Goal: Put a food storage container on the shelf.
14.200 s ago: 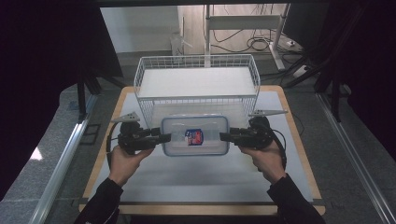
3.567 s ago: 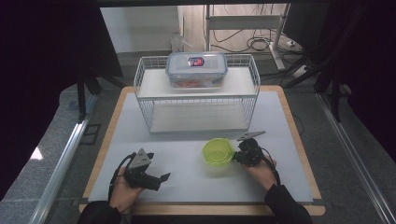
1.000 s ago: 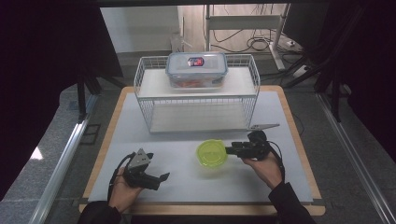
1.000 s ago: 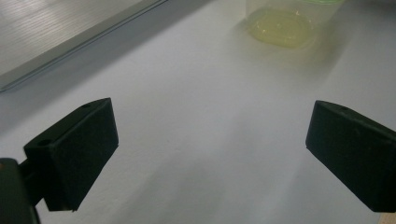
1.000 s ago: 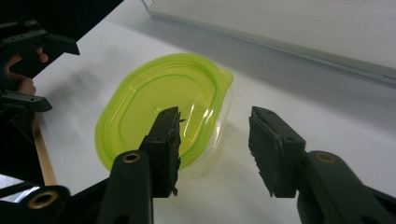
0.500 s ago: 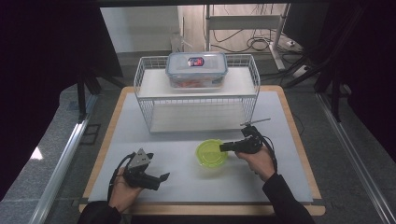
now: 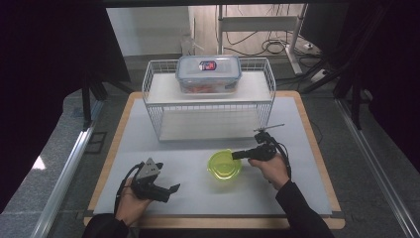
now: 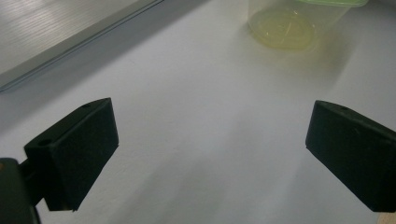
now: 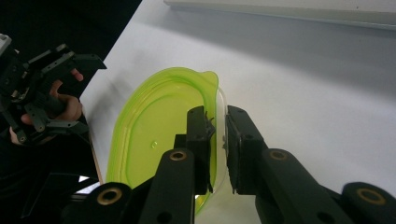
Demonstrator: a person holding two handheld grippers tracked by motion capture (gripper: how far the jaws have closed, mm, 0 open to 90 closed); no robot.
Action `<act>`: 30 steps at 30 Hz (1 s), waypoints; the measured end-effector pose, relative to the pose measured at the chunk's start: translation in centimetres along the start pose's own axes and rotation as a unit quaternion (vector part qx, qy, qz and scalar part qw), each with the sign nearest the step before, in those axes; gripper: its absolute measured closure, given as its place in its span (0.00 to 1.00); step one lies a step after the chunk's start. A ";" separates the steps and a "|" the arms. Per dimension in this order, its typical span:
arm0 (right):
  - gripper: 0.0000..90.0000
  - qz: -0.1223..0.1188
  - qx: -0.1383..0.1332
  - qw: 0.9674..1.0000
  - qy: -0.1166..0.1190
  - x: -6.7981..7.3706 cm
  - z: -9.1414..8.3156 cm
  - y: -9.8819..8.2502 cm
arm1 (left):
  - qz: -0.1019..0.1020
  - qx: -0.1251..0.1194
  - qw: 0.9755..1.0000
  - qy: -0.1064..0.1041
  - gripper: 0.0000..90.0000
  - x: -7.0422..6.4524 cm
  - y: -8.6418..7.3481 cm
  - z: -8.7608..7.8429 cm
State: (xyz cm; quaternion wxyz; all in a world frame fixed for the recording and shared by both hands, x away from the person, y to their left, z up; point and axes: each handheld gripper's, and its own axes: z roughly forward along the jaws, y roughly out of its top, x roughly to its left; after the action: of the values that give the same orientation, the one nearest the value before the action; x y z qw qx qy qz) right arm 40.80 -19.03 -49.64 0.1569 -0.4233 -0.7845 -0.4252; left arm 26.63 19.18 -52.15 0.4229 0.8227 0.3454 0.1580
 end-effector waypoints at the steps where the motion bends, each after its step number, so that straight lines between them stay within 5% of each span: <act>1: 0.90 0.001 0.000 1.000 -0.001 0.1 0.0 0.0 | 0.000 0.000 1.000 0.000 0.03 0.0 0.0 0.0; 6: 0.91 0.015 -0.008 1.000 0.021 0.1 -0.1 -0.2 | 0.001 0.000 1.000 0.000 0.03 0.0 0.0 0.0; 13: 0.91 0.004 -0.015 1.000 0.012 0.8 -0.3 0.0 | 0.000 -0.001 1.000 0.000 0.03 0.0 0.0 0.0; 30: 0.92 0.002 -0.059 0.997 0.041 2.6 -2.7 1.5 | -0.005 -0.010 1.000 -0.001 0.02 0.1 0.0 -0.2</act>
State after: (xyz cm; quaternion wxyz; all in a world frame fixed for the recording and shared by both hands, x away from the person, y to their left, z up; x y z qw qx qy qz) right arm 40.12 -19.42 -45.64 0.1649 -0.4155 -0.7498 -0.4878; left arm 26.61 19.36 -52.02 0.4325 0.8169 0.3472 0.1584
